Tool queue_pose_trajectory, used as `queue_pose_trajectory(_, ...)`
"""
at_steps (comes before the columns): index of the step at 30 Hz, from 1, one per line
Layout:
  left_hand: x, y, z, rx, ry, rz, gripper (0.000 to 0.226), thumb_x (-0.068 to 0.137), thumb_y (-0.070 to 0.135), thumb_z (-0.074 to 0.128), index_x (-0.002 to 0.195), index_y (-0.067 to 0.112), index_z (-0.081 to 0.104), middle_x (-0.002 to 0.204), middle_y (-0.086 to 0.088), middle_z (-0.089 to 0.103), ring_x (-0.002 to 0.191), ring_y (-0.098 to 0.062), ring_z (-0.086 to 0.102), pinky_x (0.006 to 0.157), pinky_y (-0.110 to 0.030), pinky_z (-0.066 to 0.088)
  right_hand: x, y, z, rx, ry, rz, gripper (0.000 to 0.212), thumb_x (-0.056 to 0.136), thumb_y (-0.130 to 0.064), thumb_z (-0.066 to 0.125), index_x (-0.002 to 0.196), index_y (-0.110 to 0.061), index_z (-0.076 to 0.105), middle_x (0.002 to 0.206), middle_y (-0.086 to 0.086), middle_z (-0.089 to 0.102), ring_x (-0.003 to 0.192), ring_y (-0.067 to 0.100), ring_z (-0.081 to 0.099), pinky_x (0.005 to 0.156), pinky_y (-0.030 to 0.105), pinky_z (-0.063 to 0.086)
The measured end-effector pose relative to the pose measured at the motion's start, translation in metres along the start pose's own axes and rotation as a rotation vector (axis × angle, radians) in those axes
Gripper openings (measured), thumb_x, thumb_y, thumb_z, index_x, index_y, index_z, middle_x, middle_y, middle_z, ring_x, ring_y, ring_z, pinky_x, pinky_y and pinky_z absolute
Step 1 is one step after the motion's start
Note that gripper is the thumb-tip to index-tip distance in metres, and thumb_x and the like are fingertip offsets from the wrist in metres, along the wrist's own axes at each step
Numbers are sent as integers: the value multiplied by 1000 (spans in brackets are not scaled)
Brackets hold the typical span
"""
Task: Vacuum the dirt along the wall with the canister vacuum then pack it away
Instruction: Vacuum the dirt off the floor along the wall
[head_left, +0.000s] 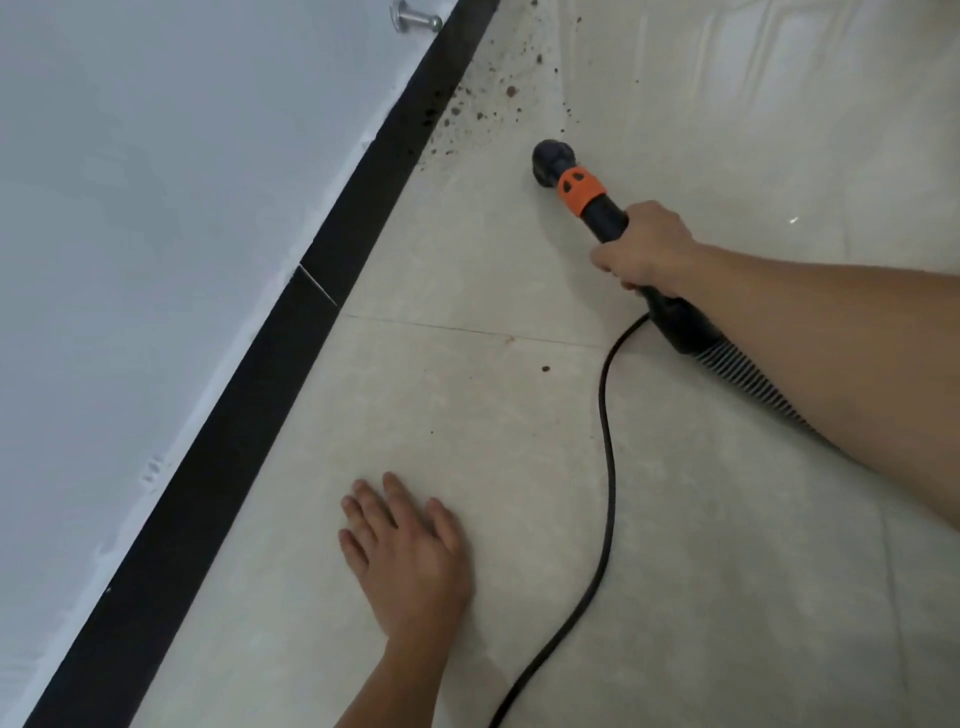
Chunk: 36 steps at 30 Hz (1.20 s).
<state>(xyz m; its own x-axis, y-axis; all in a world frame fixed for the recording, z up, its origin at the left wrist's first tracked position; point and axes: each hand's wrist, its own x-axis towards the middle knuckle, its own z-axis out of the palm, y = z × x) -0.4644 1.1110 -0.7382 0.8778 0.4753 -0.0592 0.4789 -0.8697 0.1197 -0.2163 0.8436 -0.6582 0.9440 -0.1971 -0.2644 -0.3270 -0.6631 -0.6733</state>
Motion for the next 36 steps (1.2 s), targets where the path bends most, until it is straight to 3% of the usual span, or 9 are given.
queue_pose_trajectory(3,-1,-1,0,-15,-17,-1,79,86,52,2,153,14,17,161,-14,9,149,-29,2,120,-45,3,-16,-12,15,-118,-37,-109,35,75,-26,69,105,-14,58,89,11,65,72,30,67,66,34,56)
queue_pose_trajectory(7,0,-1,-4,-23,-53,-10,69,94,49,10,154,15,14,162,-14,5,149,-29,0,120,-45,2,-78,-25,44,-200,-266,-288,24,77,-27,68,94,-21,54,87,3,62,73,24,61,60,28,45)
queue_pose_trajectory(12,-2,-1,-8,-49,-47,4,68,96,50,13,154,14,13,162,-15,4,149,-29,-1,120,-45,1,-188,-5,63,-241,-394,-347,26,78,-31,66,90,-22,46,87,1,55,79,26,55,58,30,35)
queue_pose_trajectory(15,-4,-3,-6,-68,-24,28,78,88,52,6,153,10,17,161,-17,8,149,-31,3,120,-45,2,-251,24,56,-259,-398,-312,24,80,-32,62,90,-24,41,83,-1,52,73,24,52,50,29,31)
queue_pose_trajectory(19,-7,-9,-7,-52,-56,54,71,98,49,9,154,5,8,162,-15,3,149,-28,-1,121,-44,1,-297,66,34,-289,-343,-283,22,84,-34,59,93,-29,39,79,-6,52,70,20,52,48,21,29)
queue_pose_trajectory(25,-27,-26,-14,34,-121,132,71,100,50,12,153,5,0,162,-15,-2,149,-28,-4,121,-43,0,-273,90,1,-272,-158,-115,23,78,-34,63,93,-27,47,81,-3,56,75,25,58,61,30,41)
queue_pose_trajectory(29,-34,-28,-17,58,-172,155,70,100,50,11,153,6,-4,161,-17,-6,149,-30,-7,121,-44,-1,-254,96,-10,-167,-80,-34,22,78,-31,66,93,-24,52,77,-3,59,66,16,59,55,28,44)
queue_pose_trajectory(32,-36,-32,-17,78,-177,178,71,100,50,10,153,7,-6,161,-18,-8,149,-31,-8,121,-44,-1,-264,91,-2,-246,-113,-80,24,77,-33,64,93,-24,49,82,-1,60,74,23,60,63,31,49)
queue_pose_trajectory(36,-37,-44,-20,93,-184,224,78,92,60,-2,154,12,-7,161,-13,-11,149,-26,-12,120,-39,-5,-300,81,19,-370,-309,-295,24,80,-37,59,92,-29,40,85,0,59,79,27,58,62,31,38)
